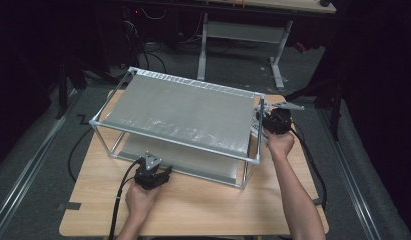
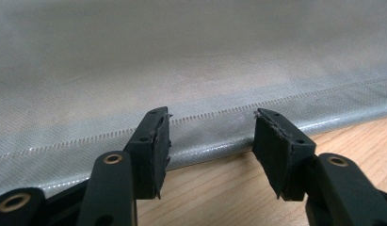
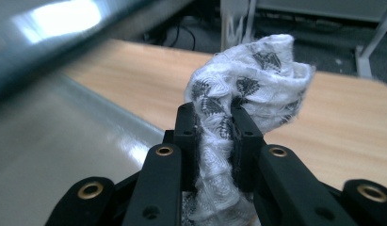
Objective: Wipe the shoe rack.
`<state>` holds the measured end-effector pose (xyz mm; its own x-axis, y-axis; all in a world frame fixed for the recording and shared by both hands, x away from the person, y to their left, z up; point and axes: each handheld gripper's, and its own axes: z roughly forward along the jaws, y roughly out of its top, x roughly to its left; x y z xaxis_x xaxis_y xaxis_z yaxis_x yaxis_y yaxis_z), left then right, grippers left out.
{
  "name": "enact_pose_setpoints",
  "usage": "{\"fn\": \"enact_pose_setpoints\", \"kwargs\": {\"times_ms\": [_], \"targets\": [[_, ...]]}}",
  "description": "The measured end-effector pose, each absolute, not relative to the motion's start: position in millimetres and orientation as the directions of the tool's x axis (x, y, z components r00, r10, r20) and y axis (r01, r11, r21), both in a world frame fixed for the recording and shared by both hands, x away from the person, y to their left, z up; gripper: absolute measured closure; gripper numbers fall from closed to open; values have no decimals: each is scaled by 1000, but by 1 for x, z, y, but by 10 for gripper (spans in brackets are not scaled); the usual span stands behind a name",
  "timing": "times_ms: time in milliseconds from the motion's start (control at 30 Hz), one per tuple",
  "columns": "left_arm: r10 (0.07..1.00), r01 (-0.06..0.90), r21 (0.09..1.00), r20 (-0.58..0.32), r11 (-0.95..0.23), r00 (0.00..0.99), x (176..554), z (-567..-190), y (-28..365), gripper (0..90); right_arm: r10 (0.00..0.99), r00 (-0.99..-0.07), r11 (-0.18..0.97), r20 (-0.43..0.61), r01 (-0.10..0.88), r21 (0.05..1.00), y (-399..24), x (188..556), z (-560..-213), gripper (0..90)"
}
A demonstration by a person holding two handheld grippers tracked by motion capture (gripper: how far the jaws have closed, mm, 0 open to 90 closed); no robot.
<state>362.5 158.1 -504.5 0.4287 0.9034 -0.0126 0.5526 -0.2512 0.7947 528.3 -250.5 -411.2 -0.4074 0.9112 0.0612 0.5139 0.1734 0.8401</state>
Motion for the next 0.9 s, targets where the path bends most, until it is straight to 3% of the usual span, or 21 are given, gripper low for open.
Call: {"fn": "enact_pose_setpoints", "kwargs": {"times_ms": [167, 233, 533, 900], "targets": [[902, 553, 794, -15, -251, 431, 363, -504, 158, 466, 908, -414, 200, 55, 546, 814, -239, 532, -430, 772], [902, 553, 794, -15, -251, 432, 363, -504, 158, 466, 909, -398, 134, 123, 558, 819, -242, 533, -437, 773], [902, 553, 794, -15, -251, 431, 363, -505, 158, 466, 920, -340, 66, 193, 621, 781, -255, 535, -465, 773], [901, 553, 795, -16, -251, 433, 363, -505, 158, 467, 915, -347, 23, 207, 556, 831, -266, 540, -422, 773]]}}
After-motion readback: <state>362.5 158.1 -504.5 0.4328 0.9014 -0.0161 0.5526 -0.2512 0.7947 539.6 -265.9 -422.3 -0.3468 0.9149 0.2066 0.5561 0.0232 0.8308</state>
